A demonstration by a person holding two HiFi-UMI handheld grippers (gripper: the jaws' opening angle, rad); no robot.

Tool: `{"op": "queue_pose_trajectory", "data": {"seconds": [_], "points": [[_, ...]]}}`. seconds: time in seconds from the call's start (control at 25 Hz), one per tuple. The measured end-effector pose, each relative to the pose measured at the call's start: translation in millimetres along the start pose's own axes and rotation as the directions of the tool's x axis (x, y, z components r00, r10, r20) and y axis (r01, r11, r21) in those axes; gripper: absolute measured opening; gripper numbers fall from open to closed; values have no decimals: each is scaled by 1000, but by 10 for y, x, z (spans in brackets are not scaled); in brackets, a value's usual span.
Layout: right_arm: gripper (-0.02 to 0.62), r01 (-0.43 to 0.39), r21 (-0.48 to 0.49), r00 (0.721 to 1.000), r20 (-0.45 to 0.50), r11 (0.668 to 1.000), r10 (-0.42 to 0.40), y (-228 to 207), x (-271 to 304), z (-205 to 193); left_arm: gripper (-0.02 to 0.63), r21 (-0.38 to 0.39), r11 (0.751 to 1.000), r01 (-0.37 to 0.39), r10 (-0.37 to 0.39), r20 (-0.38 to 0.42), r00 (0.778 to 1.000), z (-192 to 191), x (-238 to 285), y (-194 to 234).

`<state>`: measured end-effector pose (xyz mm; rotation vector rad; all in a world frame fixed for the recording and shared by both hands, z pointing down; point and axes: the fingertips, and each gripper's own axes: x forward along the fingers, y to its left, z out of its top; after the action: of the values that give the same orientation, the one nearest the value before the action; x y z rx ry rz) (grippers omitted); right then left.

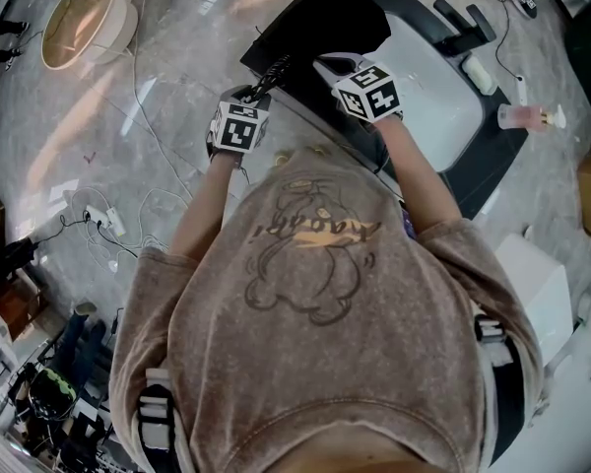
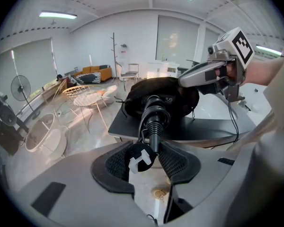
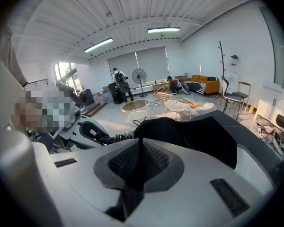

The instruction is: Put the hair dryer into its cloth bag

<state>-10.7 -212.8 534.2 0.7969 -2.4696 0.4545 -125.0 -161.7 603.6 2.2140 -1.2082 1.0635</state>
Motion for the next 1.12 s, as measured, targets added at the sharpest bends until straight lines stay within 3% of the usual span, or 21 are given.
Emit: {"op": "queue_pose_trajectory", "data": {"seconds": [1.12], "points": [[23,-23,-21,1000,-14,1000,23,85,54,59,176,-48,999,-22,22,-7,1000,415,323,-150]]}}
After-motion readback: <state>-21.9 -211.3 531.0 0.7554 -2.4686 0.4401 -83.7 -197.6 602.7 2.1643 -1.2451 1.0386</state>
